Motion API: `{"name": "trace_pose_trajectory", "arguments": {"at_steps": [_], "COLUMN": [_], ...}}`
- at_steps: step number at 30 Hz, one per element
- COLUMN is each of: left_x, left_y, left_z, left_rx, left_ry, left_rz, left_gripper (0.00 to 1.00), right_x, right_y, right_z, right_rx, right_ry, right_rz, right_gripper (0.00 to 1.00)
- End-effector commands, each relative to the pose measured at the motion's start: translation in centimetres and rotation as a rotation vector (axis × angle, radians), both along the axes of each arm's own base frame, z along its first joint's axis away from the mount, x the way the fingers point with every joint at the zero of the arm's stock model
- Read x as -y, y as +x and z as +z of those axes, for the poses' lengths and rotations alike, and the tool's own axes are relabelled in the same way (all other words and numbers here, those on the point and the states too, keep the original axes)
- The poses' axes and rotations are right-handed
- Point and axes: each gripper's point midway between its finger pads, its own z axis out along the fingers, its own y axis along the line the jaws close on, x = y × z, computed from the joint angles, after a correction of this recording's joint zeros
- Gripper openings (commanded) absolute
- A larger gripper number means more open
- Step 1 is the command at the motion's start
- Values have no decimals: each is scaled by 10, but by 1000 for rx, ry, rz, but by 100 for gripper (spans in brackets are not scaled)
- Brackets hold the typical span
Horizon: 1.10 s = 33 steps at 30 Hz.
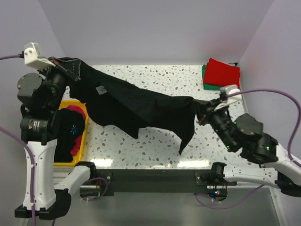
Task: Fold and stack the t-shirts
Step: Flatten the tshirt out
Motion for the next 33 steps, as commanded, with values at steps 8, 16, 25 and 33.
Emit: {"name": "trace_pose_trajectory", "arguments": {"at_steps": [8, 16, 25, 33], "left_x": [-9, 22, 68, 108], "left_y": [-46, 18, 194, 321], "left_z": [117, 112, -88, -250], "left_rx": [278, 232, -198, -472], "left_ry": [-51, -97, -152, -168], "left_rz": [34, -124, -308, -401], "left_gripper": [0, 0, 0, 25], "right_x": [40, 8, 18, 97], "right_y": [-8, 37, 197, 341], "right_z": [56, 55, -63, -181], "right_rx": [102, 123, -174, -482], "right_ry": [77, -125, -67, 119], "right_rz": [-28, -226, -255, -374], "right_gripper": [0, 2, 0, 11]}}
